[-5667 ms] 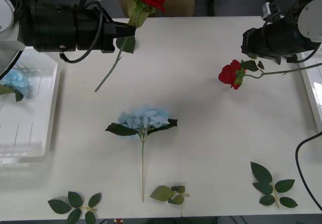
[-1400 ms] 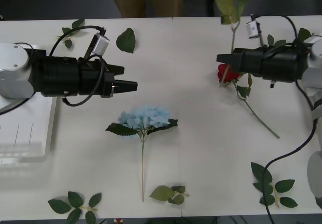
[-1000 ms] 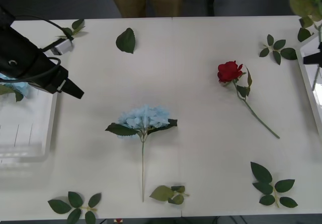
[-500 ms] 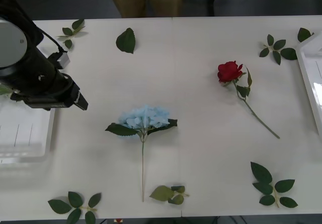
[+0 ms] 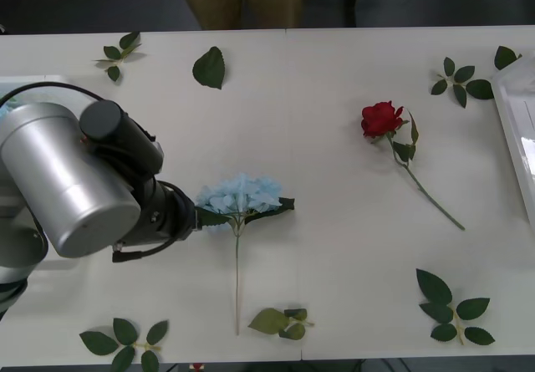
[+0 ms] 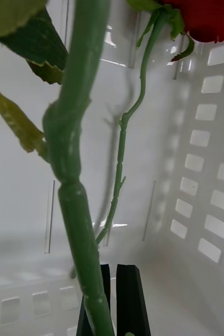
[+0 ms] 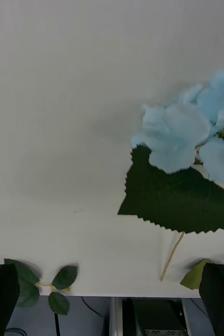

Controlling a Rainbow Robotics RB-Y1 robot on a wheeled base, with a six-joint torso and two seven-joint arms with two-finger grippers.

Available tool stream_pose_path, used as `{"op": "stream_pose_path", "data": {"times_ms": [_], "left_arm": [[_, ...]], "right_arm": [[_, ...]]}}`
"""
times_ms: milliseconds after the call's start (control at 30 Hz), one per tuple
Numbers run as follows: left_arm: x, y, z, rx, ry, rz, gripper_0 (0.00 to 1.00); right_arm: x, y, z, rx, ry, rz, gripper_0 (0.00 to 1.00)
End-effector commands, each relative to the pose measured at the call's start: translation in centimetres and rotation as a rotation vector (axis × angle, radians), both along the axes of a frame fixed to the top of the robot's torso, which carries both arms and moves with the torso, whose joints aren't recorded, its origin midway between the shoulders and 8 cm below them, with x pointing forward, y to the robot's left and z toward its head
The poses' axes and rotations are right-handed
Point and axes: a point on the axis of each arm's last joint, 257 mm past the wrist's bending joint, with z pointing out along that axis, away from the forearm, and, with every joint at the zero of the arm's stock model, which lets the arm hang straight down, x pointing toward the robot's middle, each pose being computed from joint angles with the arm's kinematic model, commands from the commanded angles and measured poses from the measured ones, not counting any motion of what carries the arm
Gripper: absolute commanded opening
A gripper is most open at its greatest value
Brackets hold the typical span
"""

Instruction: Place the red flowers into the right box and the blue flowers into the left box. If a person shows an open palm, hand one flower to the person first, then continue sorting.

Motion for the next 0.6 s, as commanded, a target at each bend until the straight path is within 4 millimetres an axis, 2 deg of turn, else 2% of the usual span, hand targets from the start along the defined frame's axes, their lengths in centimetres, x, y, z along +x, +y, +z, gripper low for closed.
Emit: {"op": "stream_pose_path", "data": {"times_ms": [33,167,233,333,400,500,600], "left_arm": [[-2.4,-0.6,-2.1,0.083,0.004,-0.081,1.0],[-3.1,-1.2,-3.5,0.108,-0.005,-0.078,1.0],[-3.4,-1.8,-4.0,0.106,-0.009,-0.08,1.0],[-3.6,-2.6,-4.4,0.105,-0.021,-0.094,1.0],[-3.7,-3.1,-4.9,0.106,-0.023,-0.104,1.0],[-3.4,-4.0,-5.9,0.11,-0.028,-0.113,1.0],[-2.1,-4.8,-6.9,0.109,-0.049,-0.112,1.0]], "right_arm": [[1.1,0.8,-0.1,-0.012,-0.026,0.005,0.3],[1.4,0.8,0.1,-0.016,-0.041,0.004,0.63],[1.4,0.9,0.0,-0.008,-0.042,0.004,0.7],[1.5,2.0,0.3,0.054,-0.043,0.006,0.75],[1.6,3.7,0.7,0.115,-0.032,0.026,0.8],[1.9,7.7,2.1,0.191,-0.011,0.089,0.86],[2.7,12.6,3.7,0.243,-0.005,0.148,0.89]]}}
